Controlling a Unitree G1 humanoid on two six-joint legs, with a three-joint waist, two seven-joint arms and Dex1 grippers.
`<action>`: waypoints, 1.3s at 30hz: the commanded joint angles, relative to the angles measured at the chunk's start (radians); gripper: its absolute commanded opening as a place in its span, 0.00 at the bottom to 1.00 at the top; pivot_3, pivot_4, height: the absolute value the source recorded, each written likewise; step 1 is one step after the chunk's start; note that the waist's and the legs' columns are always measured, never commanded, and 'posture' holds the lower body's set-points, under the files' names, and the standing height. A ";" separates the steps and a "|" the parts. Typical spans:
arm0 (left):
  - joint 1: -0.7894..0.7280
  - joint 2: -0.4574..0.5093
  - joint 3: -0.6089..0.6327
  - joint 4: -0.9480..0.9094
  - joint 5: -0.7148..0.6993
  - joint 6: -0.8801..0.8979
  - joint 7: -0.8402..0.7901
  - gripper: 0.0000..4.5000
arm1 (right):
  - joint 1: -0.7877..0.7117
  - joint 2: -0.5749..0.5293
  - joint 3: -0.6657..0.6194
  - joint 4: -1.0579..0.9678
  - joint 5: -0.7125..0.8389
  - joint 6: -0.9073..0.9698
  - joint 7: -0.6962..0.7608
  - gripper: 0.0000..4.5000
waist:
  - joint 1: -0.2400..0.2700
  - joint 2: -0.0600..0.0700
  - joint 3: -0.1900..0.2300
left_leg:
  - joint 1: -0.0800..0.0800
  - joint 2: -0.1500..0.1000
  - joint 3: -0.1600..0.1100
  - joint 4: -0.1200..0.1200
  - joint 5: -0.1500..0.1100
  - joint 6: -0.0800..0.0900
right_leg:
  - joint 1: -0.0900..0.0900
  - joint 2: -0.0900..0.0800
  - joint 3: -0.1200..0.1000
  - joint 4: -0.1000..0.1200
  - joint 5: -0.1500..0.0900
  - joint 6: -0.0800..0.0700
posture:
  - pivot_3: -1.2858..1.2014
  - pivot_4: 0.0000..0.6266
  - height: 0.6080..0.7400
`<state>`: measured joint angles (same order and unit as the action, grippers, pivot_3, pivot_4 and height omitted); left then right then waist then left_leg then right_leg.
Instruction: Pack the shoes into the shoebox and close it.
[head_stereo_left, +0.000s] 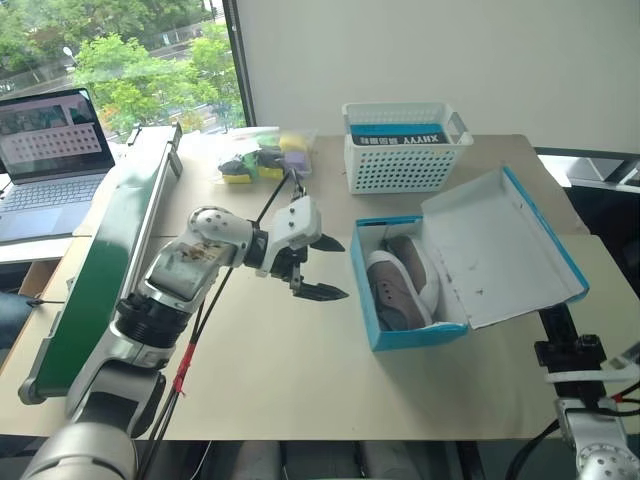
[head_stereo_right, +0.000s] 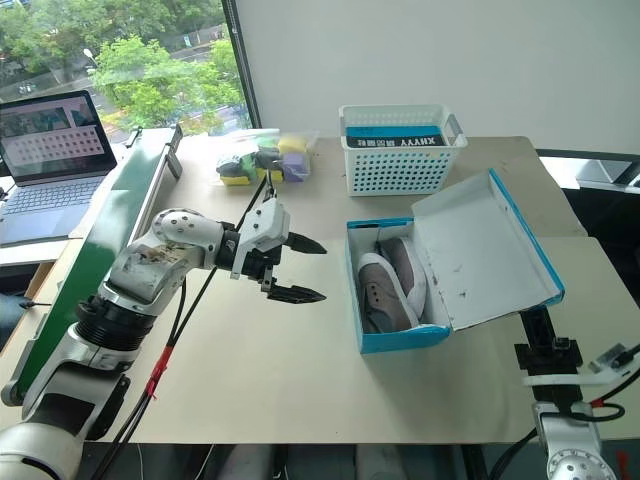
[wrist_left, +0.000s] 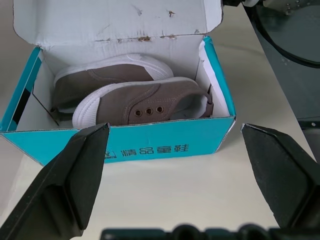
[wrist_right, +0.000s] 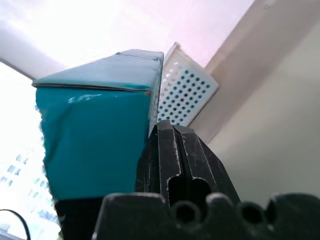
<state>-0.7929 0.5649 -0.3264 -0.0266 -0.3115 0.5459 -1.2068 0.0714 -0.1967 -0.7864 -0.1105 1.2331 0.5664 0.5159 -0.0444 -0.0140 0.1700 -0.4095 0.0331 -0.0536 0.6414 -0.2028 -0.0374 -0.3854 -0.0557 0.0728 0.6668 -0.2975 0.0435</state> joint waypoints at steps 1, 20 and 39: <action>-0.025 0.000 0.025 -0.006 0.012 -0.016 0.010 1.00 | -0.007 -0.034 0.040 -0.078 0.033 0.015 -0.021 0.00 | 0.001 0.000 0.000 | 0.000 0.000 0.000 0.000 0.000 0.000 | 0.000 0.000 0.000 0.000 0.000 0.000 | 0.52 0.24 1.00; 0.011 0.006 0.051 -0.058 0.000 0.016 0.056 1.00 | -0.097 -0.357 0.503 -0.268 -0.156 0.272 -0.100 0.00 | 0.000 0.000 0.000 | -0.002 0.000 -0.001 0.002 0.000 0.000 | -0.001 0.000 0.000 -0.001 0.000 0.000 | 0.52 0.24 1.00; 0.068 0.030 0.085 -0.137 -0.017 0.081 0.117 1.00 | -0.380 -0.643 0.951 -0.286 -0.606 0.363 0.115 0.00 | 0.003 -0.014 -0.007 | -0.001 0.000 -0.002 0.002 0.000 0.000 | 0.001 0.000 -0.002 -0.002 0.000 0.000 | 0.52 0.24 1.00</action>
<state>-0.7261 0.5875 -0.2724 -0.1231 -0.3161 0.6190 -1.1003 -0.3341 -0.8741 0.1701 -0.3861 0.5733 0.8853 0.5993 -0.0412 -0.0276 0.1633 -0.4102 0.0335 -0.0560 0.6438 -0.2028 -0.0372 -0.3842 -0.0553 0.0708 0.6652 -0.2975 0.0435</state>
